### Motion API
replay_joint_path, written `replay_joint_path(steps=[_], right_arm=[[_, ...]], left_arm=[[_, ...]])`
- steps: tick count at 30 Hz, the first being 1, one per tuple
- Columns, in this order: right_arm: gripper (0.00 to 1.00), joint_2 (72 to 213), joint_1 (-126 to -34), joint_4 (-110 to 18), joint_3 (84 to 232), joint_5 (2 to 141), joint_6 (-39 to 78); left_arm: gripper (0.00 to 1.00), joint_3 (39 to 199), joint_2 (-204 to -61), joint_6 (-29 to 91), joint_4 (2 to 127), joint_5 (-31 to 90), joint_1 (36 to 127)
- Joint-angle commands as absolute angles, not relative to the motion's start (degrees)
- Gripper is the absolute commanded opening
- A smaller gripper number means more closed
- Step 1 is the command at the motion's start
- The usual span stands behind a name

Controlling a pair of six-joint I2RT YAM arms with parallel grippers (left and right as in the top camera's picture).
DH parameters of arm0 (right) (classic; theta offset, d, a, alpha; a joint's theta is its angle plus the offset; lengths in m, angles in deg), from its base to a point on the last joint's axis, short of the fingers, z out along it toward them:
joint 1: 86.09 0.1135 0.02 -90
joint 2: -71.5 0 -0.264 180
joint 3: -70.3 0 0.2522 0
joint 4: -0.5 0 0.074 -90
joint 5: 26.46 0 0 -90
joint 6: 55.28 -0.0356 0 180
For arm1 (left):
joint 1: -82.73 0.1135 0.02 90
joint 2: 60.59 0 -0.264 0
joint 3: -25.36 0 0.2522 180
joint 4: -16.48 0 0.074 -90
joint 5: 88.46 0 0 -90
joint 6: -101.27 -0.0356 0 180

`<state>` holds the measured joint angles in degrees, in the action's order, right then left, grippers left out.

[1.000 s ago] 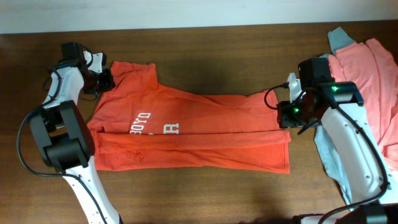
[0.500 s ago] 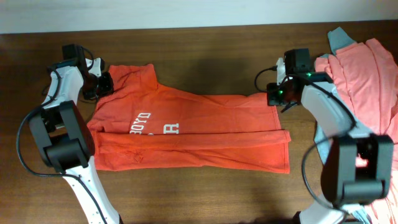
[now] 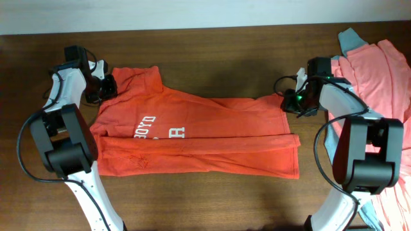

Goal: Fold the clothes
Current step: 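Move both grippers to the shirt's top corners and grasp them, then lift the top edge with both grippers and fold it down over the shirt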

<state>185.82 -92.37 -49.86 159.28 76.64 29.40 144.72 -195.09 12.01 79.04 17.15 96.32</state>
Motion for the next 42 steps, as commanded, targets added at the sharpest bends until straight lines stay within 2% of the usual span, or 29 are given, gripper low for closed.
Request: replay_joint_path(steps=[1, 13, 18, 20, 24, 29, 31, 36, 38, 40, 42], right_arm=[[0.44, 186.52, -92.07, -49.45, 160.09, 78.39, 29.94], [0.43, 190.21, -92.07, -47.85, 160.09, 80.07, 29.73], [0.27, 190.24, -92.11, -46.76, 160.11, 80.05, 29.7], [0.24, 190.24, -92.11, -46.41, 160.11, 79.99, 29.73], [0.22, 190.15, -92.2, -46.21, 160.2, 79.07, 29.68], [0.14, 189.45, -92.22, -49.91, 163.0, 73.49, 28.22], [0.11, 189.06, -92.22, -51.66, 164.75, 73.34, 28.24], [0.09, 188.84, -92.15, -55.15, 168.97, 73.17, 28.22], [0.04, 188.84, -92.15, -56.99, 170.54, 73.17, 28.26], [0.04, 188.84, -92.11, -58.65, 171.46, 73.23, 28.46], [0.04, 188.84, -92.11, -60.12, 171.96, 73.25, 28.72]], left_arm=[[0.09, 144.53, -195.74, 12.6, 79.87, 15.21, 96.49], [0.09, 144.53, -195.74, 12.57, 79.85, 15.21, 96.49], [0.09, 144.53, -195.74, 12.6, 79.87, 15.23, 96.49], [0.09, 144.53, -195.74, 12.57, 79.87, 15.21, 96.49], [0.09, 144.53, -195.74, 12.6, 79.89, 15.23, 96.49], [0.09, 144.53, -195.74, 12.6, 80.07, 15.23, 96.49], [0.09, 144.53, -195.74, 12.57, 80.09, 15.21, 96.51], [0.09, 144.55, -195.74, 12.57, 80.35, 15.23, 96.51], [0.09, 144.55, -195.74, 12.57, 80.46, 15.23, 96.51], [0.08, 144.55, -195.72, 12.57, 80.53, 15.25, 96.51], [0.02, 144.59, -195.44, 12.57, 80.92, 15.25, 96.51]])
